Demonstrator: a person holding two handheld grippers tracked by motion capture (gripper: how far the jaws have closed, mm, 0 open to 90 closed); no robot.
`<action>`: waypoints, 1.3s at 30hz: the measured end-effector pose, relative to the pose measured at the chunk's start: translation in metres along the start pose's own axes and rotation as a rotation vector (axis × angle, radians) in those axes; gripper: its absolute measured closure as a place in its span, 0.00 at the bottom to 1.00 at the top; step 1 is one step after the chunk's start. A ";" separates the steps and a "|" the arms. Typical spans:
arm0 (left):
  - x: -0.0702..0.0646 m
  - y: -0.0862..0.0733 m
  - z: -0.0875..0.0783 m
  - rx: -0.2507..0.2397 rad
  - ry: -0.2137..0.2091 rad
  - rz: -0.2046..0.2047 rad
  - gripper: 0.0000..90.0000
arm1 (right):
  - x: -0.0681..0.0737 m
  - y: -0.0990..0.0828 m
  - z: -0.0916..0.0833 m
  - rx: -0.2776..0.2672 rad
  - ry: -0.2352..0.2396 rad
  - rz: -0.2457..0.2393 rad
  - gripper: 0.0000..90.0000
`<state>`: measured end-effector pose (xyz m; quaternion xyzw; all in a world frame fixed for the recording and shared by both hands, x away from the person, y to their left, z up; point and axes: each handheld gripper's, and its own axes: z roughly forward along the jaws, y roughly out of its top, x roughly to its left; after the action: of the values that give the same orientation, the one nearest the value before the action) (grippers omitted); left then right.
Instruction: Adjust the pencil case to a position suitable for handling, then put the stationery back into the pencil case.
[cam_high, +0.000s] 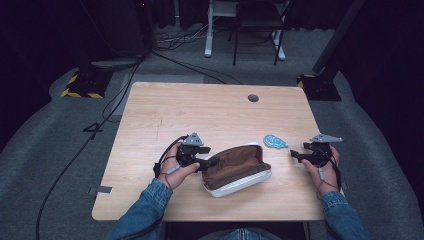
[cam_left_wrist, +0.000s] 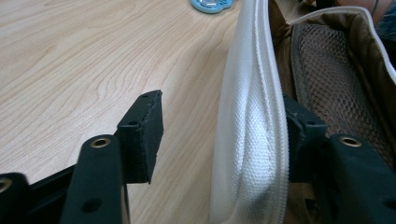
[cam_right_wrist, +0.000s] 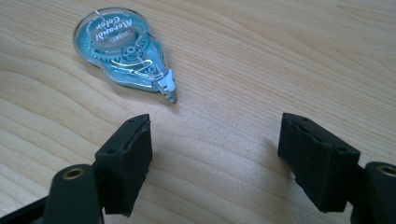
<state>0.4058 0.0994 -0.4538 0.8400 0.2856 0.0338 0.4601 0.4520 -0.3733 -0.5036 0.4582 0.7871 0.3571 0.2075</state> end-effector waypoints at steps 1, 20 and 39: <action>0.000 0.000 0.000 -0.002 0.005 0.006 0.41 | 0.000 0.000 0.000 0.000 0.000 0.000 0.29; -0.005 0.013 -0.026 -0.072 0.034 0.047 0.30 | 0.000 0.000 0.000 0.000 0.000 0.000 0.29; 0.027 0.005 -0.067 -0.052 0.219 0.026 0.28 | 0.000 0.000 0.000 0.000 0.000 0.000 0.29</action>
<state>0.4090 0.1617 -0.4173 0.8226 0.3224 0.1387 0.4473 0.4520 -0.3734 -0.5036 0.4582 0.7872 0.3569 0.2074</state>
